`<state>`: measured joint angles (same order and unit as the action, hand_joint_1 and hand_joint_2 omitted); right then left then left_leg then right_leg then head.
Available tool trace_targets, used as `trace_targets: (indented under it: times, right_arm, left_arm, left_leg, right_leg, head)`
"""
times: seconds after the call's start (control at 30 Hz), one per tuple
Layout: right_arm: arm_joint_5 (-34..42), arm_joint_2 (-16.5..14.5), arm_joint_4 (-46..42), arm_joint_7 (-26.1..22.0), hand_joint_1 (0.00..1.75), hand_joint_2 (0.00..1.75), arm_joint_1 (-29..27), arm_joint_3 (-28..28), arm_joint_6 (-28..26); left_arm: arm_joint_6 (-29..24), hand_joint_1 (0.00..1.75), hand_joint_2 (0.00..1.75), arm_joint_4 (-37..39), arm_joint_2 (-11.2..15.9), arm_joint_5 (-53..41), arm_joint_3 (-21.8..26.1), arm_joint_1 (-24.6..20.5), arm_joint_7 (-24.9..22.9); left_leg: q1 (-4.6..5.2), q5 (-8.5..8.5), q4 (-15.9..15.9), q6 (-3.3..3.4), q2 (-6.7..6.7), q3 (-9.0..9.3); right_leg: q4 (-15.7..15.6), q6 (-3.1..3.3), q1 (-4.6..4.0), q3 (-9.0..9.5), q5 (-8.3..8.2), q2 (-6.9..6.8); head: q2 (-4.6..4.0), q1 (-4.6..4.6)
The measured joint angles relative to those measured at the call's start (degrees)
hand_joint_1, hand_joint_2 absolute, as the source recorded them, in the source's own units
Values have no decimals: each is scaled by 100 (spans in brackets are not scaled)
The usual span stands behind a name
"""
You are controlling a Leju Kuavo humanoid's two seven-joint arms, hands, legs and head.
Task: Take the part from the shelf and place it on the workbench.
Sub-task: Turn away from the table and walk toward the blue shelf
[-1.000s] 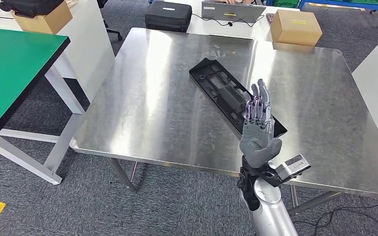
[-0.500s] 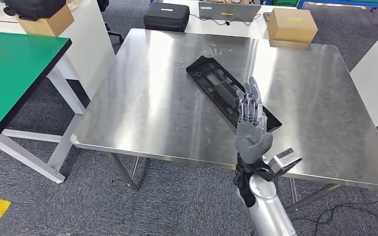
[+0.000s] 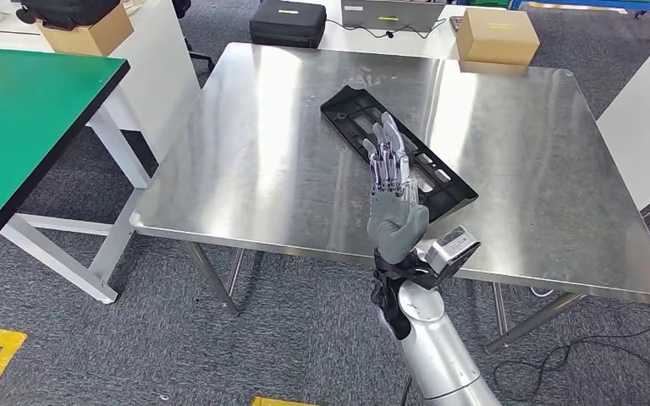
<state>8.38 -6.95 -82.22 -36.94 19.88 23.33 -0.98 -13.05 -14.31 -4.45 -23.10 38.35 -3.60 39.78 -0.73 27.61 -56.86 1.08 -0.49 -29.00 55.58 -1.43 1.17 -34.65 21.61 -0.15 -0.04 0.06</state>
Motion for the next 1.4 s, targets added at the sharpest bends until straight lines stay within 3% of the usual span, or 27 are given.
trace_targets:
  times: [0.07,0.1,0.17,0.2,0.23,0.27,0.3,0.37,0.43,0.5,0.57,0.63,0.7,0.73,0.77,0.8,0.87,0.93,1.03,1.07,1.1,1.17,1.2,1.23,1.3,1.37,1.4]
  right_arm:
    - [4,-1,41,8,0,0,49,0,-16]
    - [-3,3,59,6,0,0,64,0,-31]
    - [-27,16,96,4,0,0,75,1,-62]
    - [-46,27,119,3,0,0,74,0,-86]
    - [-84,38,142,1,0,0,73,-1,-132]
    - [-166,48,163,-5,0,0,72,-3,-227]
    - [-273,57,181,-11,0,0,72,-5,-354]
    - [-493,72,204,-27,0,0,75,-16,-624]
    - [-594,96,228,-48,0,0,70,-42,-768]
    - [-644,138,265,-72,0,0,35,-84,-866]
    - [-723,187,304,-103,0,0,-62,-143,-1031]
    - [-825,239,325,-172,0,0,-249,-222,-1231]
    - [-893,297,330,-235,0,0,-458,-301,-1360]
    - [-918,325,332,-246,0,0,-540,-331,-1402]
    - [-958,350,331,-244,0,0,-612,-363,-1462]
    - [-1020,369,326,-231,0,0,-683,-397,-1548]
    - [-1233,397,278,-192,0,0,-885,-513,-1876]
    - [-1444,415,210,-166,0,0,-1155,-687,-2257]
    - [-1592,424,202,-52,0,0,-1593,-1020,-2528]
    - [-1597,427,269,-7,0,0,-1729,-1161,-2541]
    - [-1579,428,382,8,0,0,-1843,-1318,-2531]
    - [-1490,423,740,-28,0,0,-1998,-1651,-2491]
    - [-1421,418,968,-32,0,0,-2038,-1813,-2481]
    - [-1335,409,1235,-21,0,0,-2049,-1980,-2480]
    - [-1128,382,1952,-41,0,0,-1990,-2370,-2494]
    - [-981,365,2871,-129,0,0,-1842,-2822,-2532]
    - [-949,367,3367,-142,0,0,-1748,-3037,-2550]
  left_arm:
    - [-69,0,0,19,-62,1,-1,-48,0]
    - [-77,0,0,25,-91,-1,-2,-68,0]
    - [-76,0,0,31,-121,-4,-3,-91,0]
    - [-75,0,0,36,-131,-6,-4,-94,0]
    - [-73,0,0,42,-137,-9,-4,-95,0]
    - [-71,0,0,48,-146,-16,-7,-96,0]
    - [-68,0,0,53,-155,-29,-11,-99,0]
    - [-63,0,0,56,-171,-61,-30,-113,0]
    - [-50,0,0,57,-179,-78,-52,-131,1]
    - [-15,0,0,59,-183,-81,-67,-139,1]
    - [42,0,0,57,-182,-81,-89,-138,0]
    - [102,0,0,56,-183,-86,-145,-136,1]
    - [139,0,0,56,-184,-96,-194,-138,0]
    - [145,0,0,56,-184,-99,-208,-139,0]
    - [153,0,0,56,-184,-106,-225,-141,0]
    - [161,0,0,56,-183,-114,-247,-147,0]
    - [199,0,0,55,-179,-138,-309,-182,1]
    - [243,0,0,55,-175,-174,-375,-222,2]
    - [297,0,0,54,-160,-202,-466,-259,1]
    - [315,0,0,52,-156,-199,-496,-272,1]
    - [331,0,0,50,-154,-190,-530,-284,1]
    - [349,0,0,44,-153,-150,-603,-304,2]
    - [357,0,0,40,-152,-116,-637,-310,2]
    - [386,0,0,31,-151,-73,-671,-311,2]
    - [509,0,0,-2,-132,44,-755,-308,1]
    - [636,0,0,-37,-91,165,-857,-310,2]
    - [670,0,0,-46,-69,214,-906,-315,2]
  left_leg:
    - [-5,-135,69,134,26,-68]
    - [-11,-212,96,190,41,-128]
    - [6,-334,95,238,54,-296]
    - [10,-395,92,237,59,-381]
    - [12,-452,88,231,64,-461]
    - [13,-511,85,215,67,-541]
    - [14,-566,81,196,68,-613]
    - [26,-659,46,142,66,-744]
    - [45,-739,0,75,64,-825]
    - [42,-820,-16,8,61,-858]
    - [12,-678,-124,-46,54,-924]
    - [-21,-155,-606,-100,50,-1073]
    - [-45,329,-1328,-155,50,-1218]
    - [-55,402,-1560,-173,51,-1219]
    - [-64,365,-1608,-181,52,-1132]
    - [-71,257,-1456,-178,52,-948]
    - [-73,112,-730,-137,34,-388]
    - [-31,109,-233,-64,0,-53]
    - [26,14,-110,69,2,-87]
    - [23,-63,-58,117,16,-123]
    - [14,-157,-6,166,31,-174]
    - [20,-331,33,219,49,-330]
    - [27,-414,29,230,54,-437]
    - [34,-492,25,227,58,-547]
    - [39,-650,16,207,64,-759]
    - [44,-800,3,160,58,-935]
    - [53,-866,-11,125,58,-998]
  right_leg:
    - [159,-10,-6,-129,152,4]
    - [424,24,-9,-255,360,7]
    - [1216,78,-3,-545,837,10]
    - [1567,64,0,-636,975,10]
    - [1756,25,3,-645,1007,9]
    - [1705,-36,6,-523,932,9]
    - [1442,-92,10,-295,816,8]
    - [575,-134,0,341,685,5]
    - [46,-77,-39,654,728,19]
    - [-13,8,-36,613,715,31]
    - [-15,121,25,577,628,17]
    - [-16,224,47,505,510,-5]
    - [3,260,25,369,403,-18]
    - [23,257,17,294,357,-20]
    - [49,248,12,216,315,-17]
    - [76,233,11,144,280,-11]
    - [123,177,7,39,217,-4]
    - [133,103,-2,4,156,-22]
    - [103,-26,-9,-15,58,-40]
    - [144,-41,-12,-61,116,-33]
    - [281,-21,-17,-141,277,-24]
    - [879,66,-8,-361,810,-10]
    - [1249,81,-3,-453,1024,-8]
    - [1547,59,-2,-487,1118,-7]
    - [1664,-60,-2,-307,961,-7]
    - [1055,-119,0,259,777,-9]
    - [592,-92,-19,590,817,-6]
  head:
    - [0,2]
    - [0,9]
    - [0,21]
    - [0,24]
    - [0,26]
    - [1,29]
    - [1,30]
    - [1,36]
    - [1,30]
    - [1,14]
    - [0,2]
    - [0,-28]
    - [0,-49]
    - [0,-48]
    - [0,-50]
    - [0,-52]
    - [0,-53]
    - [0,-30]
    - [0,-36]
    - [0,-38]
    - [0,-23]
    - [0,14]
    - [0,31]
    - [0,38]
    - [1,43]
    - [1,48]
    - [1,53]
